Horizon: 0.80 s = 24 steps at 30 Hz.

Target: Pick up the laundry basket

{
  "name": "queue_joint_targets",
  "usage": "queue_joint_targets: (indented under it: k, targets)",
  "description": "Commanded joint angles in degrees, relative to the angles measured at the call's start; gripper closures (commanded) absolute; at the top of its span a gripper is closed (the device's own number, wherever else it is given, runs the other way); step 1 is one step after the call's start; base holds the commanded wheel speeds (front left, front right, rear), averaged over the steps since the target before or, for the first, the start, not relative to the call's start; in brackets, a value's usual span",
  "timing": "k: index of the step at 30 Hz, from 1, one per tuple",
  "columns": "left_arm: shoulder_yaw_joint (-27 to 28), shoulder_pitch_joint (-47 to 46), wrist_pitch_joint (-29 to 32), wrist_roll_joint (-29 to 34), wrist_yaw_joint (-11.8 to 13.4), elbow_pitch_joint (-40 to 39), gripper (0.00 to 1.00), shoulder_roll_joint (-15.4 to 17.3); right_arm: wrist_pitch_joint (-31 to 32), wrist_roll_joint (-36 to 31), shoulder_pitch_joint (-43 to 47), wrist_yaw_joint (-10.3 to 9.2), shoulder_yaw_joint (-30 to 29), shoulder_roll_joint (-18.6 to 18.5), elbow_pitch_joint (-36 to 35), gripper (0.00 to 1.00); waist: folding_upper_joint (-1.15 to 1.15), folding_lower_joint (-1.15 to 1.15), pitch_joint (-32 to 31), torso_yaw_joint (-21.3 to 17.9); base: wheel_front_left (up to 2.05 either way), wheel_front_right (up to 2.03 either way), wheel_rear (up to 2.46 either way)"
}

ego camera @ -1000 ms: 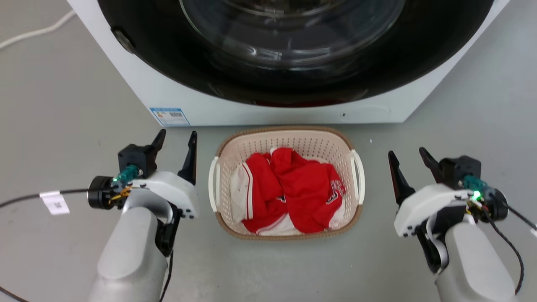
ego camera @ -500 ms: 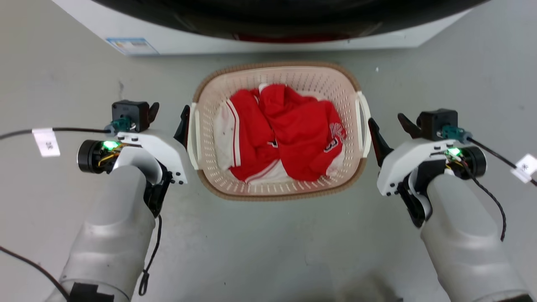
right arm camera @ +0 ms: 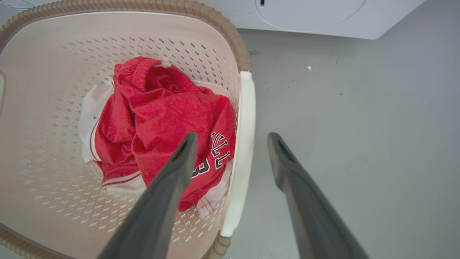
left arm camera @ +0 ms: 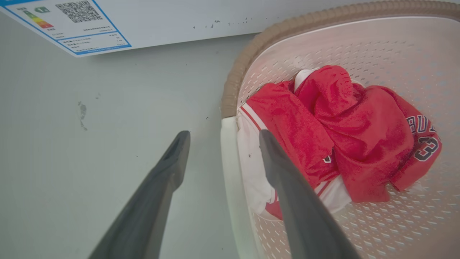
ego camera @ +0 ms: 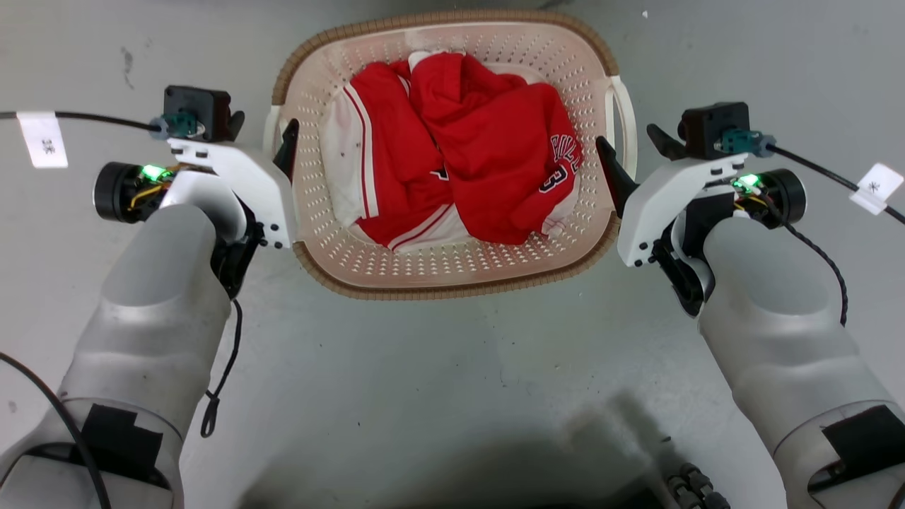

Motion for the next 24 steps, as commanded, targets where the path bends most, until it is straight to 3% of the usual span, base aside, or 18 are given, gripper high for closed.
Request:
queue_joint_targets:
  k: [1,18,19,20,21,24]
  targets:
    - [-0.57,-1.07,0.33,-0.36,0.05,0.55,0.00,0.40,-0.20,0.94,-1.29,-0.02,0.81,0.04,0.48,0.00,0.00,-0.01,1.31,-0.23,0.00,0.00,0.00]
    - [-6.55,-7.48,0.15,-5.32,0.06,5.07,0.00,0.84,2.40,9.64,-7.73,-0.03,9.06,0.02,5.82,0.00,0.00,-0.01,6.42,-0.30,0.00,0.00,0.00]
    - [-7.03,-7.54,0.27,-5.66,0.06,4.96,0.14,0.56,2.65,10.30,-7.91,-0.02,9.38,0.02,5.86,0.51,0.00,-0.01,6.53,-0.27,0.00,0.00,0.00]
    - [-7.47,-7.52,0.44,-6.16,0.06,4.79,0.74,0.36,2.86,10.75,-8.00,-0.02,9.89,0.03,5.87,0.84,0.00,-0.01,6.60,-0.24,0.00,0.00,0.00]
    - [-7.88,-7.48,0.65,-6.57,0.06,4.62,1.00,0.38,2.93,11.11,-8.12,-0.02,10.34,0.04,5.92,1.00,0.00,-0.01,6.66,-0.22,0.00,0.00,0.00]
    - [-9.09,-7.64,0.50,-7.61,0.06,4.53,1.00,1.02,2.63,12.05,-8.46,-0.02,11.45,0.06,6.21,1.00,0.00,-0.01,6.76,-0.27,0.00,0.00,0.00]
